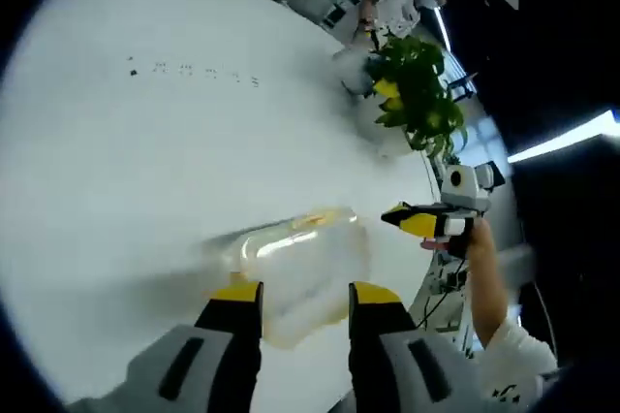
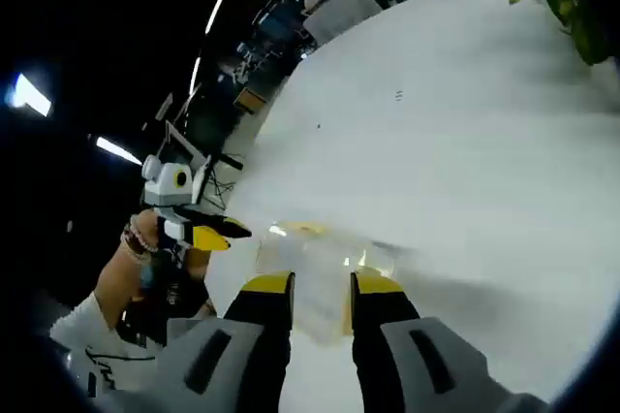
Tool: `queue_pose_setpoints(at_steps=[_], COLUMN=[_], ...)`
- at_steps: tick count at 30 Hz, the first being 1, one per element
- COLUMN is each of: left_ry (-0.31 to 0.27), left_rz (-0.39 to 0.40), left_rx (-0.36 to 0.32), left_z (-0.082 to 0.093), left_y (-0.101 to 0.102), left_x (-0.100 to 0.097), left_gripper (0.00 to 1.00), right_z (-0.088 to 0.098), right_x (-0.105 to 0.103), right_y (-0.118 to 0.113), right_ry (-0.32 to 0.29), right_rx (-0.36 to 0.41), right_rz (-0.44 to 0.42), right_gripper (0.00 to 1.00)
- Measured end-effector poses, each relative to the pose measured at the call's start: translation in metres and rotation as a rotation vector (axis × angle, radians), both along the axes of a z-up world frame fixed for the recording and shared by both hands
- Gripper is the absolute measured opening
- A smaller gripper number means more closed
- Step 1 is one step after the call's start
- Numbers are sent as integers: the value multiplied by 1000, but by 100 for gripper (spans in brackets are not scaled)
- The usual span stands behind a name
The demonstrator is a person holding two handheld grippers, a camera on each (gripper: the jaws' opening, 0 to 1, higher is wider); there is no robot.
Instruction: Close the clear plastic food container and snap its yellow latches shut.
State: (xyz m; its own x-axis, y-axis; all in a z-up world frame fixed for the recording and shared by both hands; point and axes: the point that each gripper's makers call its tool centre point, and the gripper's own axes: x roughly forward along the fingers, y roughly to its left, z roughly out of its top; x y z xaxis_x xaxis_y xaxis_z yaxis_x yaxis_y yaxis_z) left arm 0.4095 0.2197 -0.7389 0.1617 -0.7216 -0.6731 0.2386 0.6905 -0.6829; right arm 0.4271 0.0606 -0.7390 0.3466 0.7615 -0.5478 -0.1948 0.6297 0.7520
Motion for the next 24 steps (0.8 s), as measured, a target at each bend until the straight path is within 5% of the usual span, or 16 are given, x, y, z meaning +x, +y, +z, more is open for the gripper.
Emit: queue_pose_setpoints(at_steps=[2, 4, 5, 7, 10, 13, 18, 21, 24], left_ry=[44, 50, -6, 37, 64, 26, 53, 66, 9], left_rz=[-10, -46, -47, -23, -4, -22, -16, -55, -149], left_rx=[24, 91, 85, 92, 86, 164, 136, 138, 185], left_z=[-9, -21, -19, -20, -18, -22, -25, -30, -34], left_y=[-1, 4, 3, 5, 7, 21, 19, 12, 11], left_x=[-9, -16, -10, -12, -14, -15, -21, -29, -33], left_gripper=[30, 29, 23, 21, 23, 31, 28, 27, 27], right_z=[-18, -24, -25, -27, -34, -42, -44, -44, -44], right_x=[-3, -7, -11, -14, -17, -25, -29, -32, -36], right_y=[-5, -1, 6, 12, 13, 14, 16, 18, 22], right_ry=[41, 70, 67, 79, 74, 76, 84, 86, 85], right_rx=[-65, -63, -50, -38, -88, -128, -120, -108, -103], right_rz=[44, 71, 77, 87, 126, 158, 158, 158, 160], right_gripper=[23, 23, 23, 23, 24, 22, 20, 20, 19])
